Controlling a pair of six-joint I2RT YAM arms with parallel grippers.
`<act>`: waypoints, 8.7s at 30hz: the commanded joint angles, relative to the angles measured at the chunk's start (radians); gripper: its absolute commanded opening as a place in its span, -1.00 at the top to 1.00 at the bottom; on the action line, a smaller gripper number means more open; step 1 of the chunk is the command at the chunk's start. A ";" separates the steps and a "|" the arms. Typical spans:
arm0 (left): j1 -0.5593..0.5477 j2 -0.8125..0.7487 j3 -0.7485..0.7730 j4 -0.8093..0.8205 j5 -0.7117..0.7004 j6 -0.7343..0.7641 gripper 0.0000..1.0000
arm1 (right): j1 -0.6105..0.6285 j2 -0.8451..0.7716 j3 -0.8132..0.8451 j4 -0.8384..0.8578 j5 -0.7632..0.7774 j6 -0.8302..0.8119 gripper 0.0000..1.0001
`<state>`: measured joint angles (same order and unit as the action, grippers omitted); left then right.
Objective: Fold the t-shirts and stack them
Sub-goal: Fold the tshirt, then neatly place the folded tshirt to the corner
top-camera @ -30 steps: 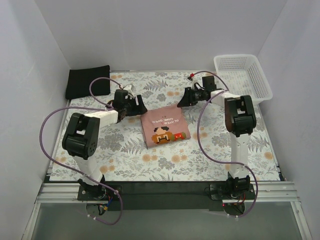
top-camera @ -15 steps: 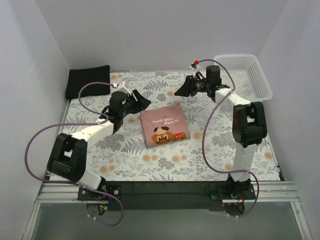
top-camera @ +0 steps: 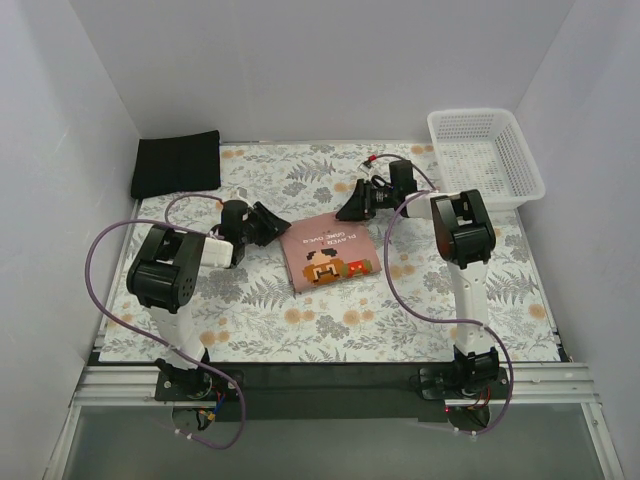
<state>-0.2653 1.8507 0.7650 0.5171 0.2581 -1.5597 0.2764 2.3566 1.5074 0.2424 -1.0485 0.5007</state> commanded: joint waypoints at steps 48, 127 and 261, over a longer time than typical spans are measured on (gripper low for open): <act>-0.100 -0.592 -0.182 -0.397 -0.054 -0.135 0.42 | -0.048 -0.528 -0.637 0.482 0.133 0.312 0.15; 0.158 -0.779 -0.069 -0.997 -0.378 0.271 -0.96 | 0.902 -0.326 -0.142 -0.546 1.469 -0.783 0.01; 0.574 0.499 1.194 -0.615 -0.706 0.661 1.00 | 0.669 -0.815 -0.533 -0.697 1.104 -0.369 -0.81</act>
<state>0.2970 2.4065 1.9690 -0.1486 -0.3813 -0.8310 0.9482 1.5383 0.9390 -0.4469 0.0502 0.1253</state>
